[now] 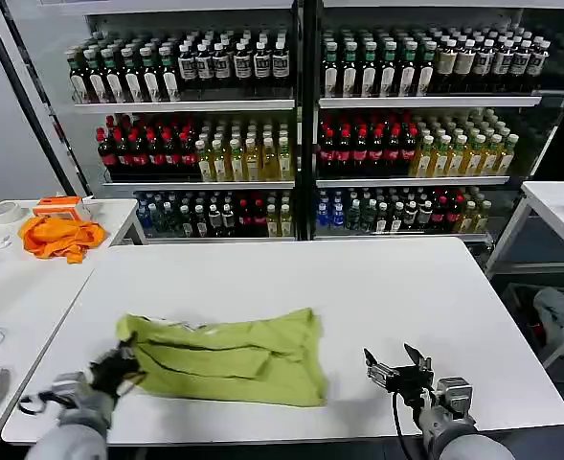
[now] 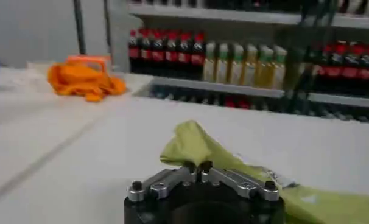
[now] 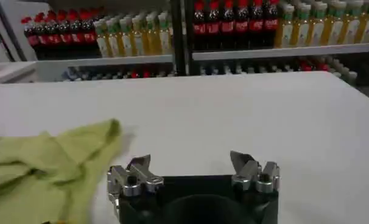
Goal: Fold and organize the clothes.
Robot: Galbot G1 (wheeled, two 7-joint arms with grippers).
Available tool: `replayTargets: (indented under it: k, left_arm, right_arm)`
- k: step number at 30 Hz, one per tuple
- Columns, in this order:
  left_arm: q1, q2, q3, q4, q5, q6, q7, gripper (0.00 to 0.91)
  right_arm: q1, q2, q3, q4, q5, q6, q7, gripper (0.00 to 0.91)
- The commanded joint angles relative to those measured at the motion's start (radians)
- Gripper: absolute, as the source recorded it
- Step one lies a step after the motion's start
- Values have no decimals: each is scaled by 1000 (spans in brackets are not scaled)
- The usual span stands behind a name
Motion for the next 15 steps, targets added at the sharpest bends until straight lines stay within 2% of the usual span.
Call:
replayTargets:
  k: [1, 5, 10, 15]
  left_arm:
    - [-14, 99, -136, -73, -272, 21, 16, 20]
    - [4, 17, -18, -143, -454, 20, 41, 10]
    - [-7, -108, 126, -185, -520, 19, 57, 20]
    - [-54, -170, 247, -168, -536, 6, 45, 20]
  right_arm:
    - [5, 0, -2, -5, 2, 1, -1, 907]
    - [13, -6, -11, -10, 2, 2, -1, 907]
    - [14, -17, -6, -7, 2, 4, -2, 907]
    - [14, -23, 1, -10, 3, 10, -3, 907]
